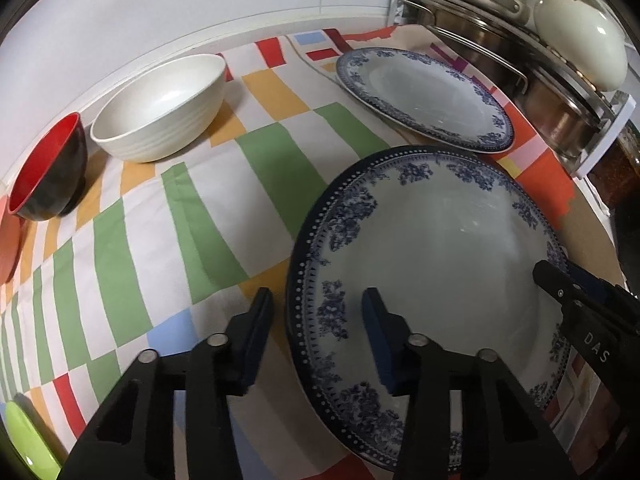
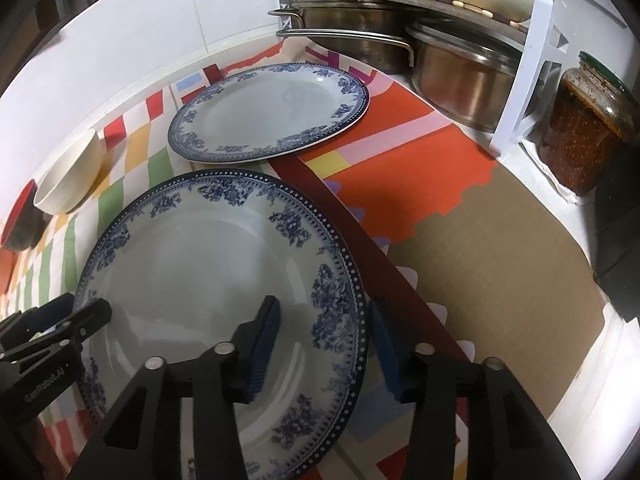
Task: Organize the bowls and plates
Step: 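Grasp the rim of the large blue-and-white plate with both grippers, then lift the large blue-and-white plate and carry it toward the green plate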
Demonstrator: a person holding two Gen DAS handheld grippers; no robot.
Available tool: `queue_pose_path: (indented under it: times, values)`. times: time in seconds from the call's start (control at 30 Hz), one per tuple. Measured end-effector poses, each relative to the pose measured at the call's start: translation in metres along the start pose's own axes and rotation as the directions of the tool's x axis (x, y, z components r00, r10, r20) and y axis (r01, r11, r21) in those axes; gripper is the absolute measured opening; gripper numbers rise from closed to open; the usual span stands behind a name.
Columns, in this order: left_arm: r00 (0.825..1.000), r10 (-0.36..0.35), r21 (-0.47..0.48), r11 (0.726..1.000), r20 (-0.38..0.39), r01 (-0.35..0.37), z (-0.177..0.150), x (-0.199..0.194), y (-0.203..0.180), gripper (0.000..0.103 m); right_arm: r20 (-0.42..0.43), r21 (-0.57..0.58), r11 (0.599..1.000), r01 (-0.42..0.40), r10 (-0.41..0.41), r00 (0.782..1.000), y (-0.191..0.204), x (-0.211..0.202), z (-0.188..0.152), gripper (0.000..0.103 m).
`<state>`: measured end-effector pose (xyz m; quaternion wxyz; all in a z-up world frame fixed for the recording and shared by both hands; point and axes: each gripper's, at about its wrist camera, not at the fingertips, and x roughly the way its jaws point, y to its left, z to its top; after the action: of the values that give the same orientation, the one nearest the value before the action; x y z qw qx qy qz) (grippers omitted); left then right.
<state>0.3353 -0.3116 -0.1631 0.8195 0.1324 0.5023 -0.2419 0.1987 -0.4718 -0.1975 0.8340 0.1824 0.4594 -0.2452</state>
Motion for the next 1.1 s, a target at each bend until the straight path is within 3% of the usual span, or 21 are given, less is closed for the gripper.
queue_pose_path:
  times: [0.57,1.1]
  values:
    - [0.998,0.037,-0.023,0.999,0.056,-0.035,-0.006,-0.025,0.010,0.036,0.017,-0.017,1.000,0.002,-0.002,1.000,0.006,-0.014,-0.002,0.037]
    - [0.981,0.120,-0.153,0.983,0.152,-0.097,-0.046,-0.091,0.071,0.036,0.082,-0.132,0.990,-0.058,0.069,0.994,0.065,-0.065,-0.008,0.037]
